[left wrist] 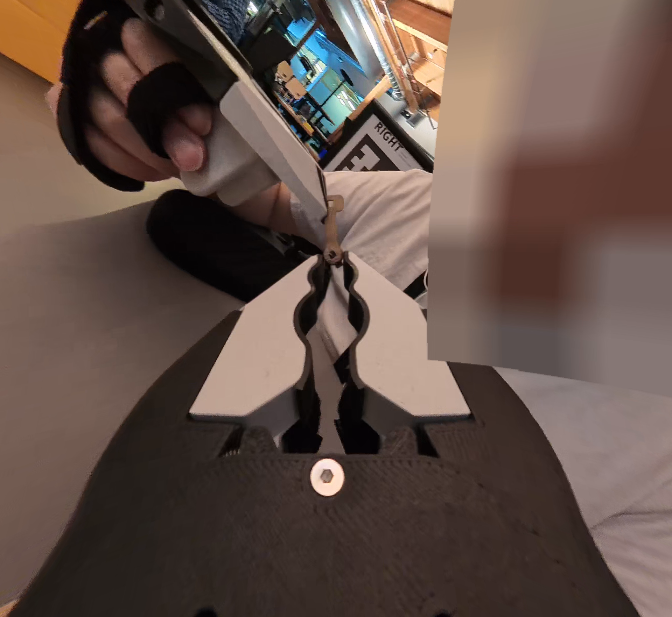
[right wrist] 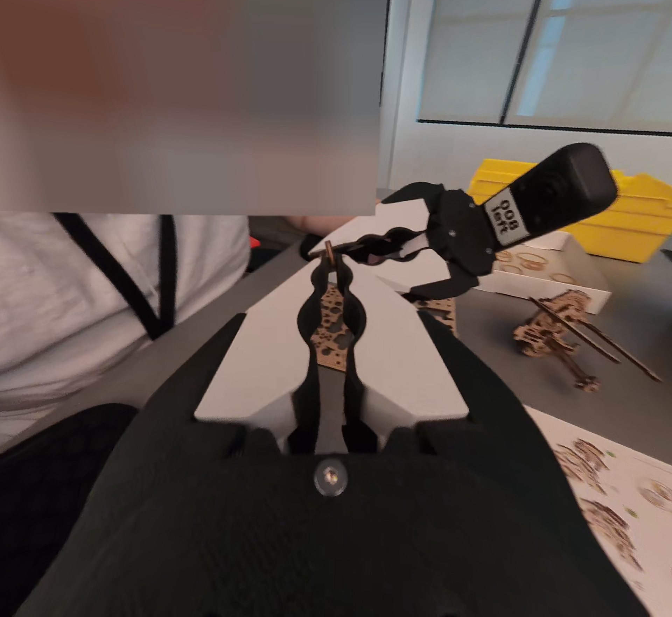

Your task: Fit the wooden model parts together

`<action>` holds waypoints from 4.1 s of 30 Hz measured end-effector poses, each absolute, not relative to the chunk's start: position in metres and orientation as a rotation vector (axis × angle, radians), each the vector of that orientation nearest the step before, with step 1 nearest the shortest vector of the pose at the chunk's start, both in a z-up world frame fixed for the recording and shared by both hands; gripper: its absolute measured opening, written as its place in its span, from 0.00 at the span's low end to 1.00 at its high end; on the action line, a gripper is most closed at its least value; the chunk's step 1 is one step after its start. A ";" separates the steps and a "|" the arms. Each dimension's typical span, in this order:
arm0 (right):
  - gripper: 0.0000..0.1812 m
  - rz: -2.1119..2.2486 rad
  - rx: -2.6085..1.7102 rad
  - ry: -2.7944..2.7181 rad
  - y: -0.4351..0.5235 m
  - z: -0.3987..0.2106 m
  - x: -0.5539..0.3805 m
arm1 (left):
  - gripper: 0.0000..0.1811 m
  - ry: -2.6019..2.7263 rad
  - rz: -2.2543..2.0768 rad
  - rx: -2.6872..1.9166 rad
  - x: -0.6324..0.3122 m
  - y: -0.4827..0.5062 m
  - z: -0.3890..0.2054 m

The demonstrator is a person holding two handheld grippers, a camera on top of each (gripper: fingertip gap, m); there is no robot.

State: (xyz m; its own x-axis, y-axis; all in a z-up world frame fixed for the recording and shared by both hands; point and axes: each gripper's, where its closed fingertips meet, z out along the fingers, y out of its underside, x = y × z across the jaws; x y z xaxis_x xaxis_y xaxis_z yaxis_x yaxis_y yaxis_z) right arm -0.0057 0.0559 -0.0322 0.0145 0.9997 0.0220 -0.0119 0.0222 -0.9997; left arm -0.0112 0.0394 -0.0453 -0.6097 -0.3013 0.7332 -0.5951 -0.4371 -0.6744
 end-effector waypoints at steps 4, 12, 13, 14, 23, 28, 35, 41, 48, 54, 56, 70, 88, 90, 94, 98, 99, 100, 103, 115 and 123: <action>0.00 1.313 -1.250 -1.165 0.057 -0.034 0.001 | 0.18 -1.622 2.240 1.335 -0.005 0.050 -0.043; 0.00 1.475 -1.561 -0.750 0.120 -0.056 0.058 | 0.22 -2.119 2.225 1.737 0.012 0.100 -0.067; 0.00 1.465 -1.587 -0.732 0.125 -0.059 0.063 | 0.21 -2.133 2.210 1.739 0.013 0.099 -0.069; 0.00 1.453 -1.616 -0.714 0.130 -0.062 0.065 | 0.20 -2.147 2.192 1.747 0.014 0.098 -0.072; 0.00 1.431 -1.742 -0.806 0.128 -0.088 0.066 | 0.17 -2.437 1.874 1.790 0.017 0.089 -0.109; 0.00 1.452 -1.686 -0.863 0.119 -0.086 0.069 | 0.16 -2.512 1.758 1.768 0.016 0.084 -0.122; 0.00 1.458 -1.685 -0.863 0.118 -0.090 0.073 | 0.15 -2.528 1.735 1.748 0.015 0.081 -0.124; 0.00 1.461 -1.669 -0.898 0.113 -0.088 0.069 | 0.15 -2.502 1.741 1.751 0.014 0.081 -0.124; 0.00 1.464 -1.649 -0.931 0.109 -0.087 0.066 | 0.14 -2.521 1.718 1.746 0.014 0.080 -0.126; 0.00 1.427 -1.596 -1.010 0.100 -0.089 0.065 | 0.14 -2.556 1.681 1.748 0.014 0.080 -0.129; 0.00 1.421 -1.593 -1.023 0.099 -0.091 0.064 | 0.14 -2.567 1.670 1.746 0.013 0.080 -0.130; 0.00 1.357 -1.578 -1.133 0.089 -0.103 0.052 | 0.14 -2.606 1.566 1.834 0.015 0.091 -0.139; 0.00 1.249 -1.624 -1.278 0.079 -0.123 0.031 | 0.13 -2.558 1.514 1.882 0.014 0.095 -0.146; 0.00 1.246 -1.624 -1.282 0.079 -0.123 0.031 | 0.13 -2.570 1.501 1.876 0.014 0.094 -0.148; 0.01 1.243 -1.624 -1.293 0.078 -0.124 0.031 | 0.12 -2.596 1.464 1.868 0.013 0.094 -0.151; 0.00 1.245 -1.623 -1.297 0.077 -0.124 0.031 | 0.12 -2.597 1.460 1.862 0.012 0.093 -0.151; 0.00 1.245 -1.624 -1.296 0.077 -0.125 0.031 | 0.12 -2.594 1.463 1.861 0.012 0.093 -0.151; 0.01 1.246 -1.622 -1.296 0.077 -0.124 0.031 | 0.12 -2.592 1.464 1.862 0.012 0.094 -0.151; 0.01 1.245 -1.620 -1.296 0.077 -0.124 0.031 | 0.11 -2.588 1.467 1.865 0.012 0.094 -0.151; 0.01 1.219 -1.634 -1.342 0.072 -0.130 0.027 | 0.11 -2.570 1.452 1.885 0.011 0.098 -0.153; 0.01 1.200 -1.664 -1.375 0.069 -0.135 0.027 | 0.11 -2.566 1.434 1.901 0.010 0.103 -0.156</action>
State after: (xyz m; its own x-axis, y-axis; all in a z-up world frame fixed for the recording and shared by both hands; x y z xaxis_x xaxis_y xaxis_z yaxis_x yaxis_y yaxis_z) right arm 0.0270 0.0689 -0.1349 0.0267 0.9712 -0.2370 0.3660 -0.2301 -0.9017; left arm 0.0098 0.1025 -0.1556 -0.3651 -0.9148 0.1729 -0.6265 0.1041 -0.7724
